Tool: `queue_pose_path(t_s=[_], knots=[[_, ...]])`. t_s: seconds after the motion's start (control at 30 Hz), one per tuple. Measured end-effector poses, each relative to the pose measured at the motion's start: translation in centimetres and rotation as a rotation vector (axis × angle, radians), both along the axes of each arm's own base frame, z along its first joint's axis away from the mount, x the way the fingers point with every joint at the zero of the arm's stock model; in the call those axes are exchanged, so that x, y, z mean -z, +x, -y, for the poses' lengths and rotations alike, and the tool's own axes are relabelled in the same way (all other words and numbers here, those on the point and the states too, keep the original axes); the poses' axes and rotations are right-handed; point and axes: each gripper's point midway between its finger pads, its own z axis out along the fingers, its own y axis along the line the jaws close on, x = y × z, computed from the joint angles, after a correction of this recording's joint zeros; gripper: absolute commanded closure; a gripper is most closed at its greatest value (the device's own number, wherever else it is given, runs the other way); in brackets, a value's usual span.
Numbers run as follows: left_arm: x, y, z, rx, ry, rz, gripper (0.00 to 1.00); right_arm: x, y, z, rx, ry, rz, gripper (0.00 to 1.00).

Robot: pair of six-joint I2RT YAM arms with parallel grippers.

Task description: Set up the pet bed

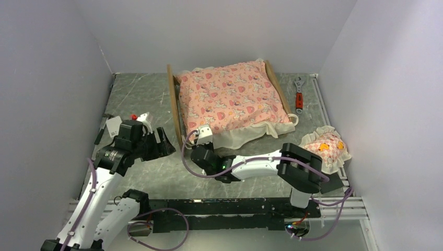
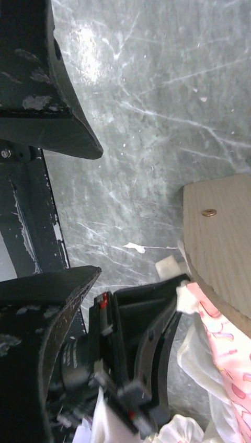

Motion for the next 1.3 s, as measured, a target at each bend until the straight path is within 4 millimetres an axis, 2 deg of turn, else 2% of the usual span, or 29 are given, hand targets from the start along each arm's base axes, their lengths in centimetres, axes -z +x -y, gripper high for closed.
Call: queue_pose_path(t_s=[0.2,0.37,0.5,0.8,1.0,1.1,1.2,1.3], knots=[[1.6,0.0,1.2,0.024,-0.049,-0.058,0.27,-2.3,-0.3,0.8,-0.032,0.004,0.029,1.0],[1.6,0.4,1.9,0.034,-0.09,-0.048,0.28,-4.3,-0.5,0.9,-0.086,0.027,0.041,1.0],[1.3,0.7,2.4,0.049,-0.108,-0.018,0.31,-5.1,0.0,2.0,-0.127,0.051,0.024,1.0],[-1.2,1.0,4.0,0.185,-0.102,0.116,0.34,-6.3,2.6,3.3,-0.209,0.124,-0.034,1.0],[-5.5,2.0,5.6,0.321,-0.06,0.264,0.35,-6.0,3.3,3.7,-0.265,0.146,-0.082,1.0],[-6.8,2.7,6.6,0.394,-0.024,0.316,0.36,-5.8,3.4,3.9,-0.289,0.157,-0.11,1.0],[-7.0,3.1,7.9,0.471,0.028,0.337,0.37,-5.6,3.6,4.2,-0.305,0.17,-0.137,1.0],[-6.3,3.3,9.6,0.562,0.118,0.351,0.4,-5.5,4.1,4.6,-0.31,0.193,-0.163,1.0]])
